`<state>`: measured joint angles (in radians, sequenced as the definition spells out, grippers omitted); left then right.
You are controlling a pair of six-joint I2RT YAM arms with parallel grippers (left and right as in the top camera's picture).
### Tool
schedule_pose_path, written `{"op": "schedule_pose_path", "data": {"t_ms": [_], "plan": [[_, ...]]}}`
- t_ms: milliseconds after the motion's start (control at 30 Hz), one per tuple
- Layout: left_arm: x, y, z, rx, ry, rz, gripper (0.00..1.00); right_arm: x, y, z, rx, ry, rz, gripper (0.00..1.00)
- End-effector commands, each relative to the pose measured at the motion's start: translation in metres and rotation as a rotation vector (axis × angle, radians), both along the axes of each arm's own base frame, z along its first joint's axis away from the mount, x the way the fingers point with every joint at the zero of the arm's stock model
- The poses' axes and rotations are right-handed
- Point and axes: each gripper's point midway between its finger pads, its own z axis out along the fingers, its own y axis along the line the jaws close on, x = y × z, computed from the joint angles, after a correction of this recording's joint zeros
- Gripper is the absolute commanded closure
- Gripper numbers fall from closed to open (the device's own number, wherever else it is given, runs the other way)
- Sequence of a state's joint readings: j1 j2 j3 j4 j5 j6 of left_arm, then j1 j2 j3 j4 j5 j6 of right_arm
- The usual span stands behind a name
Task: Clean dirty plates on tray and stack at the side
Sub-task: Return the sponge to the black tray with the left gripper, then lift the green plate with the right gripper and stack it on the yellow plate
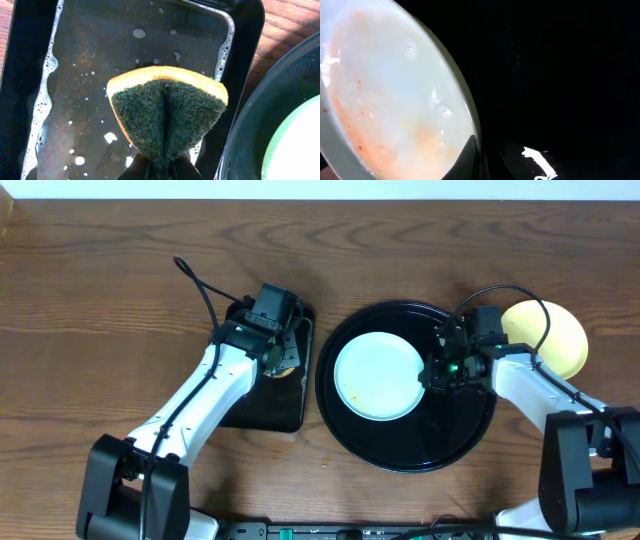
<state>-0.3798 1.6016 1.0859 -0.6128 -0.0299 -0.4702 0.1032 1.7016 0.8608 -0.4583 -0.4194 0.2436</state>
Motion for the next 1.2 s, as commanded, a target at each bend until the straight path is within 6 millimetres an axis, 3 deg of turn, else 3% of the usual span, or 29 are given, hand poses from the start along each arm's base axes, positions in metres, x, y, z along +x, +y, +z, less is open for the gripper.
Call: {"op": "schedule_pose_path", "data": {"t_ms": [0,133,400,567,700,833,933,1167], "plan": [[0.000,0.005,-0.001,0.021,-0.002,-0.003,0.89,0.012,-0.007,0.014,-0.020,-0.064,0.025,0.99],[0.000,0.005,-0.001,0.021,-0.003,-0.003,0.88,0.025,-0.032,0.043,-0.174,-0.128,-0.011,0.99],[0.001,0.005,-0.001,0.020,-0.004,-0.003,0.88,0.026,-0.080,0.084,-0.447,-0.162,-0.078,0.99],[0.001,0.004,-0.001,0.019,-0.007,-0.002,0.88,0.023,-0.076,0.103,-0.456,-0.160,-0.058,0.99],[0.003,0.004,0.000,0.016,-0.013,-0.002,0.88,0.007,-0.058,0.101,-0.474,-0.119,0.038,0.99],[0.003,0.004,0.000,0.016,-0.013,-0.002,0.88,-0.005,-0.066,0.100,-0.608,-0.089,0.068,0.99],[0.003,0.004,0.000,0.016,-0.013,-0.002,0.88,-0.002,-0.081,0.103,-0.678,-0.097,0.012,0.99],[0.003,0.004,0.000,0.016,-0.013,-0.002,0.88,0.021,-0.089,0.114,-0.641,-0.169,-0.063,0.99]]}}
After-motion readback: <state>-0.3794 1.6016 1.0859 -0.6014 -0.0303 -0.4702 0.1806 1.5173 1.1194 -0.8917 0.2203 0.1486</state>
